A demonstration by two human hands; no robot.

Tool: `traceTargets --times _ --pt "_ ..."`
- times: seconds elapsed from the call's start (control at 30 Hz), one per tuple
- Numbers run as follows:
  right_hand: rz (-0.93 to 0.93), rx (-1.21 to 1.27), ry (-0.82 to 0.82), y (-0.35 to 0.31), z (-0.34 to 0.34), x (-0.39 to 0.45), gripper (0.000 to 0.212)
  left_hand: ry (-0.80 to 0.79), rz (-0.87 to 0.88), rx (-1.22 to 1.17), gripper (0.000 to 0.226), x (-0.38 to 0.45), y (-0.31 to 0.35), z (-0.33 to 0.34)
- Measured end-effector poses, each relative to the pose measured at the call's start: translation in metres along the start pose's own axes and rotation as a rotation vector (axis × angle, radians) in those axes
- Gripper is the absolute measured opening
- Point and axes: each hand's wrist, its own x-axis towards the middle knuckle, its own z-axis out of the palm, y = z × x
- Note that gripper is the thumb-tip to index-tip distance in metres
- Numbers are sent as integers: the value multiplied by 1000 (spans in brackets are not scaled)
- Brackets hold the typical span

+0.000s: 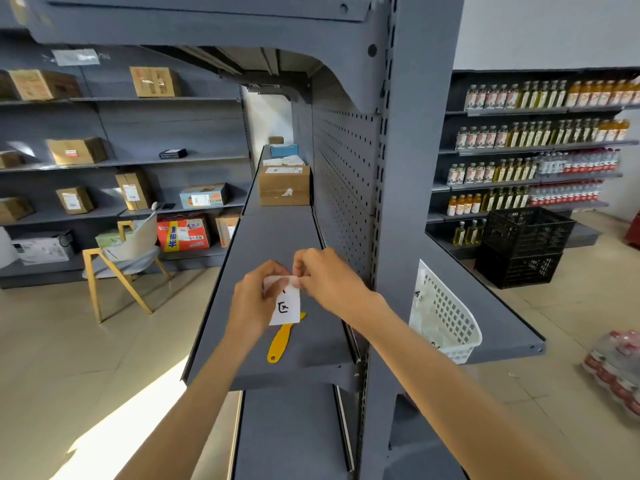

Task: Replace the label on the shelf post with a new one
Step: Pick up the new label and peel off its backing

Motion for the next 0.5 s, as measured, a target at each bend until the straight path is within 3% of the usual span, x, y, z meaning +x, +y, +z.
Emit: traceTargets --times 0.27,0.5 --pt "-171 16 199 -20 -64 -35 11 48 176 103 12 -3 73 -44" --pt "-238 84 286 -16 -128 -62 13 114 280 37 5 -3 144 -54"
